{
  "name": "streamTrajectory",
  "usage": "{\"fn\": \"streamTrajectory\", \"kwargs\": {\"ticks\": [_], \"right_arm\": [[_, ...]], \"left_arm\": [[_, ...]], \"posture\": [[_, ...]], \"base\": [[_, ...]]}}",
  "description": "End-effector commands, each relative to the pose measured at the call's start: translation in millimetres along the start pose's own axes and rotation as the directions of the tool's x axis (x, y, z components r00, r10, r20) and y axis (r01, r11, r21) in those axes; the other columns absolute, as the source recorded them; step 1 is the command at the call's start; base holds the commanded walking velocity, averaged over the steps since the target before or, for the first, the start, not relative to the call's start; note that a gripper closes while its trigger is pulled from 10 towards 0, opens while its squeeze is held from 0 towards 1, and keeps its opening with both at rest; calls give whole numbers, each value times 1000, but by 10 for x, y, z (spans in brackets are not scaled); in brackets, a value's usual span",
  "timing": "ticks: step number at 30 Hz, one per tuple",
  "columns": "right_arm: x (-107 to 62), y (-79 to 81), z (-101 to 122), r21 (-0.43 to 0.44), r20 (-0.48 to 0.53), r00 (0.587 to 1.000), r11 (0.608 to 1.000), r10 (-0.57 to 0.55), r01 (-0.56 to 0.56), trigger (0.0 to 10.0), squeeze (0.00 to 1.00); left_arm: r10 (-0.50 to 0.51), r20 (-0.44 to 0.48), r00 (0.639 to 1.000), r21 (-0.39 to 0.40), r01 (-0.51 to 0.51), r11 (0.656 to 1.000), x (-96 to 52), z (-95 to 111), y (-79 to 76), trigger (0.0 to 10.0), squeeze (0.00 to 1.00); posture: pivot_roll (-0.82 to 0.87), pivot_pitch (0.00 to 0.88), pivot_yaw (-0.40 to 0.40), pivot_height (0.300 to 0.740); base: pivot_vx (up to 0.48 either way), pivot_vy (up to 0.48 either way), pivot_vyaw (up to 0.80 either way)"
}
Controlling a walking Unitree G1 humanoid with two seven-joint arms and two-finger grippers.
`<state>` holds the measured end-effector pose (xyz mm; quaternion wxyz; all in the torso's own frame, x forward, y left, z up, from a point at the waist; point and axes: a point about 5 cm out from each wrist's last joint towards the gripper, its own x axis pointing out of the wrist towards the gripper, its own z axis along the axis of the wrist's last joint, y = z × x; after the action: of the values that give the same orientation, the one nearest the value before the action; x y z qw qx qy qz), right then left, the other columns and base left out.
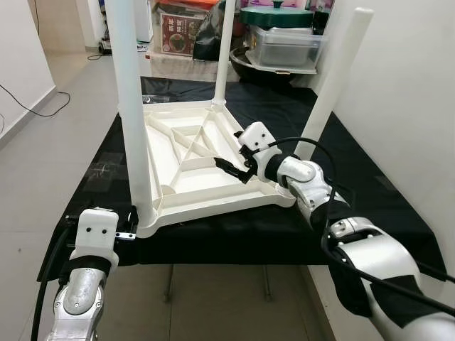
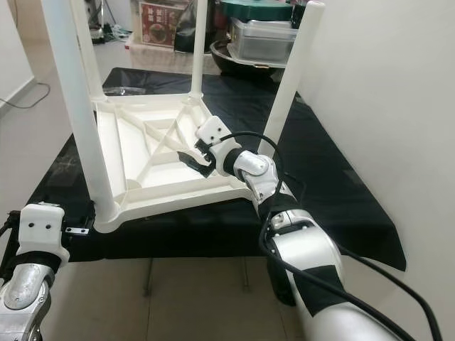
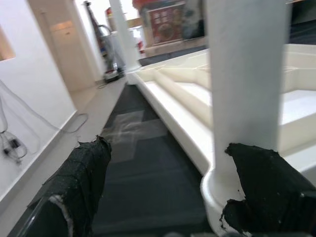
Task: Building children table
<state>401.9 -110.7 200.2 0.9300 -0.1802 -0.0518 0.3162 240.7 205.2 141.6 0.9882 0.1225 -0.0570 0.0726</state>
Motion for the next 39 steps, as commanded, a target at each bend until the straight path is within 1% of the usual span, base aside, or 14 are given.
{"fn": "streamTrajectory", "kwargs": {"ticks": [1, 7, 8, 18, 23, 26, 28, 30, 33, 34, 36, 37, 38, 39], "right_arm": [[-42, -21, -103, 76, -21, 997, 994, -72, 73, 10000, 1000], [-70, 70, -175, 185, 29, 996, 979, -89, 82, 10000, 1000], [-70, 150, -176, 218, 67, 996, 975, -59, 43, 10000, 1000], [-106, 419, -298, 205, 59, 998, 979, -4, -8, 10000, 1000], [-114, 334, -348, 209, -11, 993, 971, -115, 115, 10000, 1000], [-166, 201, -417, 251, -85, 961, 928, -263, 276, 10000, 1000], [-190, 191, -432, 243, -92, 960, 929, -265, 280, 10000, 1000], [-214, 193, -436, 229, -89, 962, 935, -257, 271, 10000, 1000], [-350, 207, -506, 95, -127, 976, 977, -176, 188, 10000, 992], [-350, 207, -506, 95, -127, 976, 977, -176, 188, 10000, 992], [-492, 199, -529, 21, -129, 990, 998, -61, 65, 10000, 1000], [-492, 199, -529, 21, -129, 990, 998, -61, 65, 10000, 1000], [-631, 155, -511, 41, -100, 994, 998, 49, -45, 10000, 1000], [-631, 155, -511, 41, -100, 994, 998, 49, -45, 10000, 1000]], "left_arm": [[-15, -8, 1000, 1, 15, 1000, -16, 2, 13, 10000, 0], [-24, 18, 1000, 34, 23, 999, 70, 103, 154, 10000, 0], [-24, 37, 999, 51, 22, 998, 122, 157, 227, 10000, 0], [-38, 62, 997, 67, 34, 997, 147, 213, 228, 10000, 0], [-70, 56, 996, 68, 66, 995, 86, 198, 116, 10000, 0], [-86, 45, 995, 72, 82, 994, 44, 179, 53, 10000, 0], [-87, 44, 995, 69, 83, 994, 31, 177, 40, 10000, 0], [-86, 43, 995, 66, 84, 994, 19, 176, 30, 10000, 0], [-71, 20, 997, 68, 70, 995, -27, 134, 42, 10000, 0], [-71, 20, 997, 68, 70, 995, -27, 134, 42, 10000, 0], [-70, 13, 997, 73, 69, 995, -44, 123, 33, 10000, 0], [-70, 13, 997, 73, 69, 995, -44, 123, 33, 10000, 0], [-70, 12, 997, 69, 69, 995, -54, 121, 20, 10000, 0], [-70, 12, 997, 69, 69, 995, -54, 121, 20, 10000, 0]], "posture": [[76, 0, -98, 740], [69, 0, -86, 740], [63, 0, -75, 740], [58, 0, -67, 740], [64, 0, -78, 740], [67, 0, -81, 740], [70, 0, -83, 740], [70, 0, -83, 740], [61, 0, -80, 740], [61, 0, -80, 740], [61, 0, -80, 740], [61, 0, -80, 740], [50, 0, -73, 740], [50, 0, -73, 740]], "base": [[0, 480, 0], [0, 480, 0], [0, 480, 0], [0, 299, 0], [0, 0, 0], [0, 0, 0], [0, 0, 0], [0, 0, 0], [0, 0, 0], [0, 0, 0], [0, 0, 0], [0, 0, 0], [0, 0, 0], [0, 0, 0]]}}
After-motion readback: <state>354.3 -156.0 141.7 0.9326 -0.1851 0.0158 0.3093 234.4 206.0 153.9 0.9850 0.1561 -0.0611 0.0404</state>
